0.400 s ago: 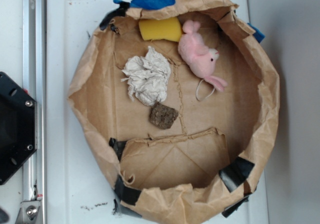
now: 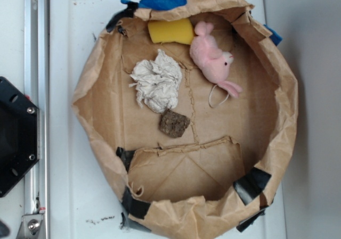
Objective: Grab the pink bunny.
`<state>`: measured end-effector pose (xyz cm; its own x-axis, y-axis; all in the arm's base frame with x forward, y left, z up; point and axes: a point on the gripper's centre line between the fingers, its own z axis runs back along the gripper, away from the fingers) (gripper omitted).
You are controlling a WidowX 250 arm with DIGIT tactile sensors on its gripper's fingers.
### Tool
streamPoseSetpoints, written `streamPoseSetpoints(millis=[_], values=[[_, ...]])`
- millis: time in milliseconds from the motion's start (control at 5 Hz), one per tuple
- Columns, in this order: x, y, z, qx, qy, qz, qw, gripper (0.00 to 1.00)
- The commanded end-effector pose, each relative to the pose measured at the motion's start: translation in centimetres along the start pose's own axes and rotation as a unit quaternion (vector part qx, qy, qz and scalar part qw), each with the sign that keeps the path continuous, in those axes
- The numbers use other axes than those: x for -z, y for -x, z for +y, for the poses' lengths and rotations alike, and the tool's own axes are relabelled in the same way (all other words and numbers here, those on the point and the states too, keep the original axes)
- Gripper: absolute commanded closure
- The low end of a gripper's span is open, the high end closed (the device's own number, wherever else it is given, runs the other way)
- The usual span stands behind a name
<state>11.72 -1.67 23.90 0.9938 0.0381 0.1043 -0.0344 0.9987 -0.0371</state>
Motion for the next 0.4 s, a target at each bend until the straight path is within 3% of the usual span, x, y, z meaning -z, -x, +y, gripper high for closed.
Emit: streamPoseSetpoints(millis=[0,200], values=[[1.7,-7.1,1.7,-0.044,-0.006,0.015,0.999,0.0],[3.6,-9.5,1.7,-0.007,-0.011,0.009,1.0,0.0]])
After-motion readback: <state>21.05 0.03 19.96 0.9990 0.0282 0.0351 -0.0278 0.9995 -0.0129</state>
